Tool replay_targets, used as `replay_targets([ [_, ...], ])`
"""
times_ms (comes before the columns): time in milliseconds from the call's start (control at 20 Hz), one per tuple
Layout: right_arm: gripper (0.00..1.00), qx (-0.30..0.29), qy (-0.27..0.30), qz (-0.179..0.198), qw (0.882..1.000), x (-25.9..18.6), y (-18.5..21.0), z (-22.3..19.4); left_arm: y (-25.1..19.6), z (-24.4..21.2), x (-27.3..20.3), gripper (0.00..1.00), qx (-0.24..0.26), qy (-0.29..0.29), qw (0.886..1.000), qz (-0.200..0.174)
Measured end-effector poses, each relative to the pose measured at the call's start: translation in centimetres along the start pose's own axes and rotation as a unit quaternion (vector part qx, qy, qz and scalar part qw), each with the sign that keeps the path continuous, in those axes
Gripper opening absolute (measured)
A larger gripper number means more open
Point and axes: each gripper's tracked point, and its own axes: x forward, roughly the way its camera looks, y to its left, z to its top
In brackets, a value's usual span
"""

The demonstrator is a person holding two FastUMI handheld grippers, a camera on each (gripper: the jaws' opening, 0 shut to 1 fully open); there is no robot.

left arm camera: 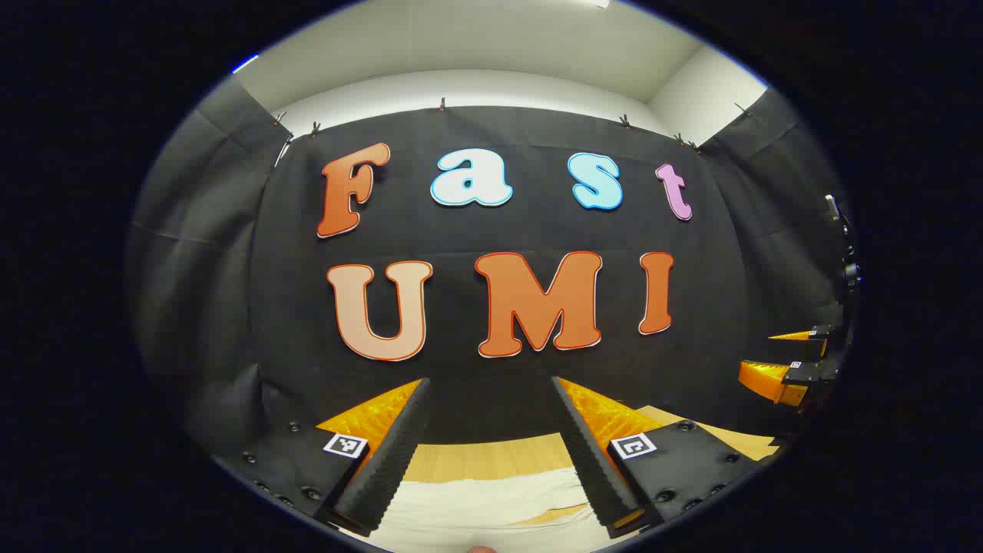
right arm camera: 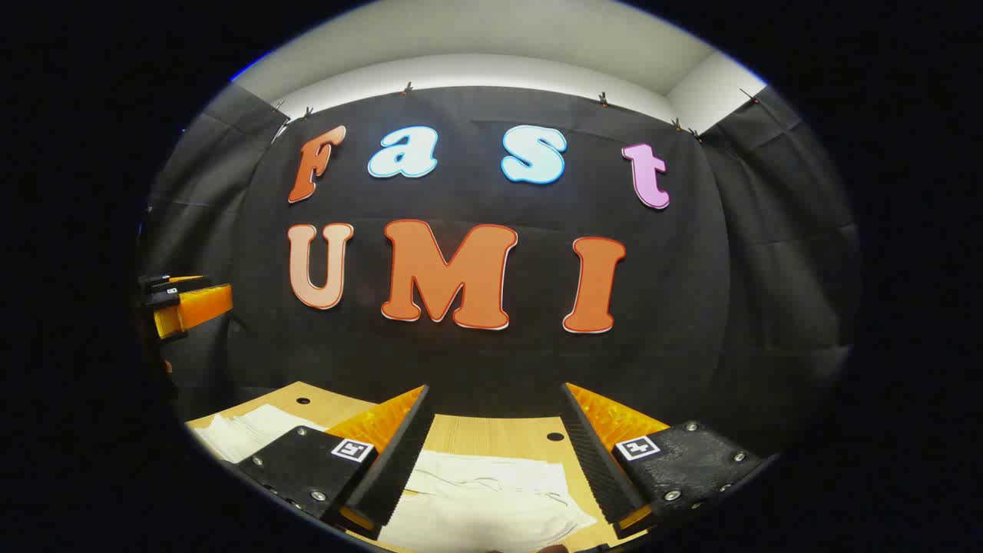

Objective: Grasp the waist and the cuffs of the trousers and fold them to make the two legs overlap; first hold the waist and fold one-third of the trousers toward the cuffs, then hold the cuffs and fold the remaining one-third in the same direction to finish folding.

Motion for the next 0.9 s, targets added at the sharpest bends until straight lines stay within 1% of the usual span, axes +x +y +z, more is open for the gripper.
replay_targets([
  [100,0.99,0.008,0.005,0.003,1.000,-0.4,0.0,-0.4,-0.3,-0.1,-0.2,0.97,0.013,-0.003,1.000,-0.003],
  [250,1.00,0.003,-0.008,-0.005,1.000,-0.7,-0.1,0.1,-1.2,-0.7,-0.7,0.98,0.000,-0.004,1.000,-0.026],
  [350,0.99,-0.002,-0.013,-0.013,1.000,-0.7,0.1,0.2,-0.4,-1.3,-0.2,1.00,-0.003,0.003,1.000,-0.023],
  [400,1.00,-0.005,-0.012,-0.014,1.000,-0.6,0.4,0.0,0.0,-1.4,-0.2,1.00,-0.003,0.003,1.000,-0.017],
  [500,0.99,-0.013,-0.004,-0.023,1.000,-0.5,0.3,-0.6,0.7,-1.4,-0.1,1.00,-0.004,0.001,1.000,-0.015],
  [600,1.00,-0.018,0.006,-0.034,0.999,-0.3,0.3,-1.4,1.7,-2.1,-0.1,1.00,-0.002,0.005,1.000,-0.010],
  [750,0.99,-0.021,0.018,-0.052,0.998,-0.1,-0.1,-2.1,3.6,-3.9,-0.1,1.00,-0.008,0.025,1.000,-0.004],
  [900,0.99,-0.022,0.042,-0.076,0.996,0.1,-1.2,-3.3,5.8,-6.2,0.0,1.00,-0.025,0.060,0.998,0.005],
])
